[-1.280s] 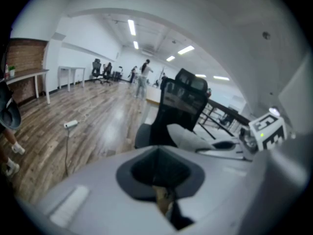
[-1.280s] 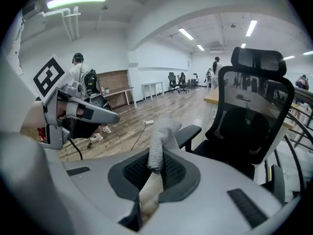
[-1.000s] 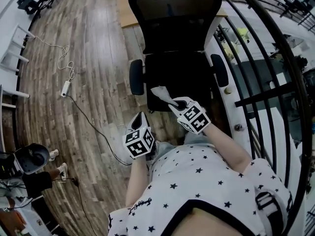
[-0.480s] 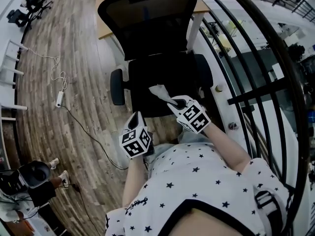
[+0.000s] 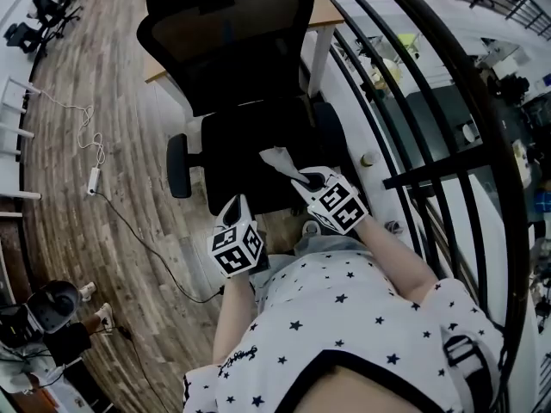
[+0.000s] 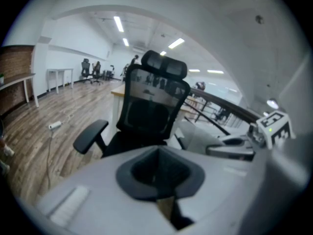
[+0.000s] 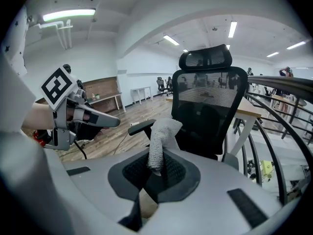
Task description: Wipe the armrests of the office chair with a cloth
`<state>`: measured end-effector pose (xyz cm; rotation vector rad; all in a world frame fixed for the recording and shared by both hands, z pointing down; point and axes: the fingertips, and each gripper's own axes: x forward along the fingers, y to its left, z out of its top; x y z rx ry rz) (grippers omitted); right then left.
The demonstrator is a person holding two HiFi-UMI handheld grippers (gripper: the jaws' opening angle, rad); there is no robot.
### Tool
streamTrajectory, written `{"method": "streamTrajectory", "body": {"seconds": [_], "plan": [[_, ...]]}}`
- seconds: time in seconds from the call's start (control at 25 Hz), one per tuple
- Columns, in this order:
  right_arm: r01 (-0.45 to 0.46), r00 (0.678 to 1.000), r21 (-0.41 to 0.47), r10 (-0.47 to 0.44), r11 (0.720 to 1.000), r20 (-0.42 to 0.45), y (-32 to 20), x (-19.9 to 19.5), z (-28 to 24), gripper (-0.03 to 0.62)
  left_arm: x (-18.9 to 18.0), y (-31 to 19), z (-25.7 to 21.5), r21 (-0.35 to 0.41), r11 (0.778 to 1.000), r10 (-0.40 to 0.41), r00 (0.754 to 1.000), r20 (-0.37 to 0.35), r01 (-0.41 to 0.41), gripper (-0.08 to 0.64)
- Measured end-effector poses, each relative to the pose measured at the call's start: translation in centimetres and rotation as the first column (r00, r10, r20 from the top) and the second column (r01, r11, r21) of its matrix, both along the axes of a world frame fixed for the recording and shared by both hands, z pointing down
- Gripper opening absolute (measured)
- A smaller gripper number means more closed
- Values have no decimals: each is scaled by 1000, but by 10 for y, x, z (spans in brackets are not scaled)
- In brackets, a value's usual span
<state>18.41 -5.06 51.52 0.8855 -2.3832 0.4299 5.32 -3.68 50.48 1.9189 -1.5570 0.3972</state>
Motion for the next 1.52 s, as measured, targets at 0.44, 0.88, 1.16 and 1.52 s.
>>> {"method": "streamTrajectory", "body": {"seconds": [0.44,0.88,1.16,1.52], "plan": [[-50,999,-15,49,999,-20,-33,75,-3,31,59,-17,-7,-35,999,-5,1000,15,5,6],[-94,991,21,96,995,-95,-104,123,21,31,95,-45,11,-97,995,23,1000,15,-21,8],[-106,981,34,110,994,-161,-158,147,52,31,110,-61,27,-131,990,47,999,1,-46,9],[-119,954,43,126,992,-273,-221,170,90,31,121,-86,52,-166,985,53,999,-2,-53,9]]}}
